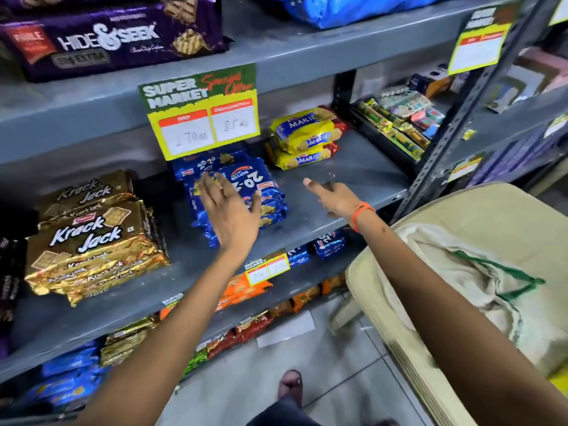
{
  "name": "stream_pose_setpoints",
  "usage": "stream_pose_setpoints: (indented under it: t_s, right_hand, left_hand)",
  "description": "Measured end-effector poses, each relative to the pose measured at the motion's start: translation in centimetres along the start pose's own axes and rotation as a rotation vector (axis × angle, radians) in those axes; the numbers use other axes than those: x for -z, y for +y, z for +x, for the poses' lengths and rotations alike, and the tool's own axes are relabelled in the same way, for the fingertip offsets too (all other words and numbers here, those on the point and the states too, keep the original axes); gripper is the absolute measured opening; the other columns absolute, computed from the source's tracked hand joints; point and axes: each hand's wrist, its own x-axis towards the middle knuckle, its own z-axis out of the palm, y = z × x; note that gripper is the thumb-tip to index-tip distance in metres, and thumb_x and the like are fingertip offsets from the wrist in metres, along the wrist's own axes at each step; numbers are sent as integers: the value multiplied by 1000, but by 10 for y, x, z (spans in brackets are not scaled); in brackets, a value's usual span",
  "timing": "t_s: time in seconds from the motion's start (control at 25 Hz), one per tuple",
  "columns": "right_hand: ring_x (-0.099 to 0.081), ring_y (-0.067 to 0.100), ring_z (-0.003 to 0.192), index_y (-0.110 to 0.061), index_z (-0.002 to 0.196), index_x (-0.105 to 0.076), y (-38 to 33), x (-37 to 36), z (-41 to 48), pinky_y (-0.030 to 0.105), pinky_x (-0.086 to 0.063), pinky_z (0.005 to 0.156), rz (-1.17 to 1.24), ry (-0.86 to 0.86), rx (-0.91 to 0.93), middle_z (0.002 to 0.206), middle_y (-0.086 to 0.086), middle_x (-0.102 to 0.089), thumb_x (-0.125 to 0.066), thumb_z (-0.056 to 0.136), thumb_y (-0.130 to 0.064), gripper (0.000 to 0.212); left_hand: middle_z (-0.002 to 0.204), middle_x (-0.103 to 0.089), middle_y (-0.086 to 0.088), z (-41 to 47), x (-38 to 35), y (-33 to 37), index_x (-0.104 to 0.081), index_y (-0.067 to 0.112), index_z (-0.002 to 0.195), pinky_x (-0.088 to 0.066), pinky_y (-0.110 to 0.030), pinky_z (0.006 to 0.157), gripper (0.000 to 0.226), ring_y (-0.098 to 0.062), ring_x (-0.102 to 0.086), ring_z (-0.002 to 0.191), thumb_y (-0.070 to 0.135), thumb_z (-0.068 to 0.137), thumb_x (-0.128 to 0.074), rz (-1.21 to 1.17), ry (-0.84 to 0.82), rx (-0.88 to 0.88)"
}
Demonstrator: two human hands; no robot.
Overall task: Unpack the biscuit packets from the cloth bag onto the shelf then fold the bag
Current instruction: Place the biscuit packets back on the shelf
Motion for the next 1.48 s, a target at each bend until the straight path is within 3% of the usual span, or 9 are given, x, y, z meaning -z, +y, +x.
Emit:
stream_pose_setpoints:
  t_s: [0.08,0.2,0.44,0.56,0.72,0.88,1.04,1.2,1.48]
  right_hand:
    - [-57,27,87,4,113,-55,21,32,-17,38,-50,86,16,0,0,95,26,-59,-52,77,-65,77]
    - [-47,16,68,-4,83,-58,59,84,-48,27,-40,61,-72,9,0,71,9,-51,-55,84,-52,48]
    - [-48,25,75,0,68,-58,178,209,-124,30,-34,68,-256,174,-194,76,16,-51,-54,86,-49,52]
    - [-54,31,86,-11,58,-52,263,269,-169,32,-39,76,-345,260,-361,92,25,-56,-52,88,-49,48]
    - [-55,38,114,0,110,-61,360,329,-225,37,-42,95,-366,481,-559,123,25,-60,-63,80,-49,58]
    - [-47,40,122,-6,130,-47,414,372,-251,41,-40,102,-379,554,-622,131,24,-52,-70,71,-52,79]
    - [-59,30,96,-7,104,-63,442,390,-251,36,-46,89,-185,287,-703,109,18,-64,-54,34,-90,109]
    - [-62,27,96,-5,103,-65,447,386,-245,42,-51,92,47,253,-699,109,15,-67,-65,29,-81,106]
    - [-64,20,82,-14,90,-63,421,382,-246,30,-53,71,69,243,-660,100,10,-70,-63,27,-80,91]
  left_hand:
    - [152,-27,-24,-30,-13,39,-29,-2,143,-19,-42,117,69,-37,-20,143,40,92,-49,-78,-67,-91]
    - [136,-51,-17,-82,-45,99,-47,5,134,-28,-36,107,52,-34,-41,128,33,91,-53,-217,-301,-179]
    - [125,-61,-15,-210,-116,215,-57,5,123,-44,-35,95,46,-33,-56,117,37,89,-58,-272,-886,-186]
    - [73,-59,-14,-296,-147,264,-57,9,67,-39,-31,70,37,-35,-63,92,40,88,-59,-256,-1249,-95]
    - [47,-51,6,-387,-168,291,-56,17,64,-27,-15,35,33,-1,-43,33,36,91,-58,-413,-1605,160]
    - [47,-55,15,-419,-184,314,-58,23,78,-35,-15,49,35,1,-45,42,58,81,-59,-494,-1677,369]
    - [59,-57,15,-430,-202,328,-56,32,103,-44,-24,63,106,-2,-51,54,84,11,-67,-572,-1625,470]
    - [127,-61,2,-431,-206,337,-49,27,131,-43,-45,96,134,-20,-55,114,79,10,-73,-636,-1634,590]
    - [131,-58,1,-418,-190,329,-50,28,129,-37,-47,106,132,-17,-50,122,71,7,-80,-751,-1653,633]
